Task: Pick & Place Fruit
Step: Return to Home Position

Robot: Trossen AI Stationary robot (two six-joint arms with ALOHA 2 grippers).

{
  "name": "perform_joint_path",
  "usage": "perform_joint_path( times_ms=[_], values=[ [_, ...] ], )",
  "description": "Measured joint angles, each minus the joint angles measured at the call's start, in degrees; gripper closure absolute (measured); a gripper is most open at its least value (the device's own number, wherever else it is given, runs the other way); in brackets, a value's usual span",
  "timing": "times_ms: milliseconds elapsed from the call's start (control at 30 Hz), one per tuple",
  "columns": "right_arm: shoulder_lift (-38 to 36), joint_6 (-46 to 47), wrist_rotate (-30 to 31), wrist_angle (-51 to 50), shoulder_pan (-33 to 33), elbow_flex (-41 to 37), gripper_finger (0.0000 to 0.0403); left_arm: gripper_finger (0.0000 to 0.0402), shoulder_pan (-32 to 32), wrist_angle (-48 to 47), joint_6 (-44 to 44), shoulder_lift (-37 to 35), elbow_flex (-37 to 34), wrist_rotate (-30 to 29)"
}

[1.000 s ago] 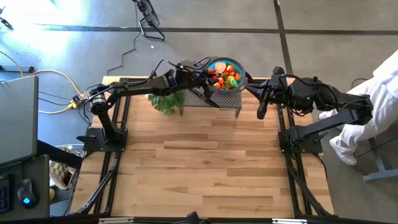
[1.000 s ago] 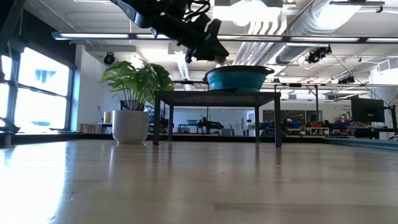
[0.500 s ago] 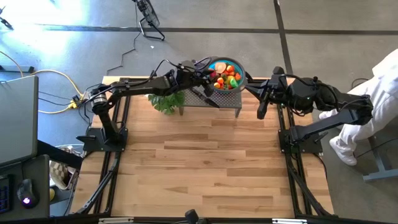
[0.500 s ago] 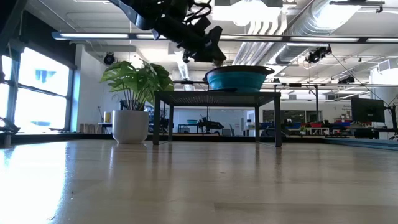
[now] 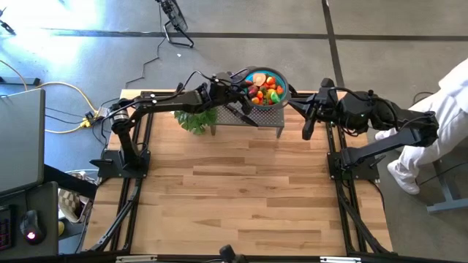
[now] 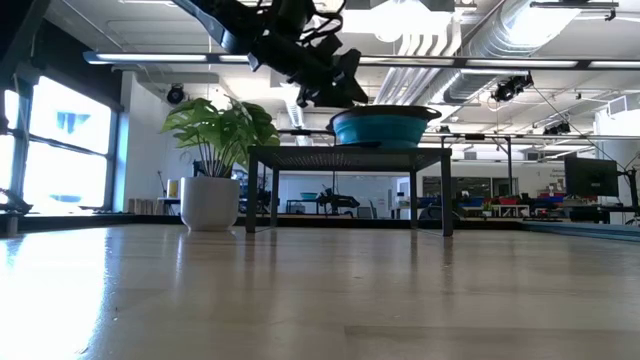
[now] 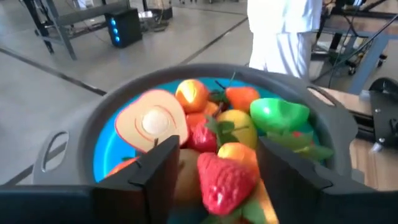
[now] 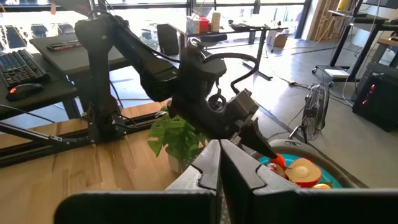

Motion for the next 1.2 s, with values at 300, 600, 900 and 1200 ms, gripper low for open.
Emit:
perform_joint_path(
  times_ms=[300,600,900,1200],
  values=[
    [0.0,-0.3,0.0,-0.1,0.0,0.0,0.04,0.0142,0.0,3.6,-0.5,0.0,0.0,0.1],
    [0.0,-0.1,0.0,-0.3,0.0,0.0,0.04,0.0144,0.0,2.6,-1.6,-1.4,0.8,0.0],
    [0.0,2.9,-0.3,-1.1,0.0,0.0,0.04,0.0144,0.0,2.5,-1.7,-2.1,5.7,0.3],
    [0.0,2.8,-0.3,-1.6,0.0,0.0,0.04,0.0144,0.0,-9.5,-8.9,-4.8,6.4,2.3]
  ],
)
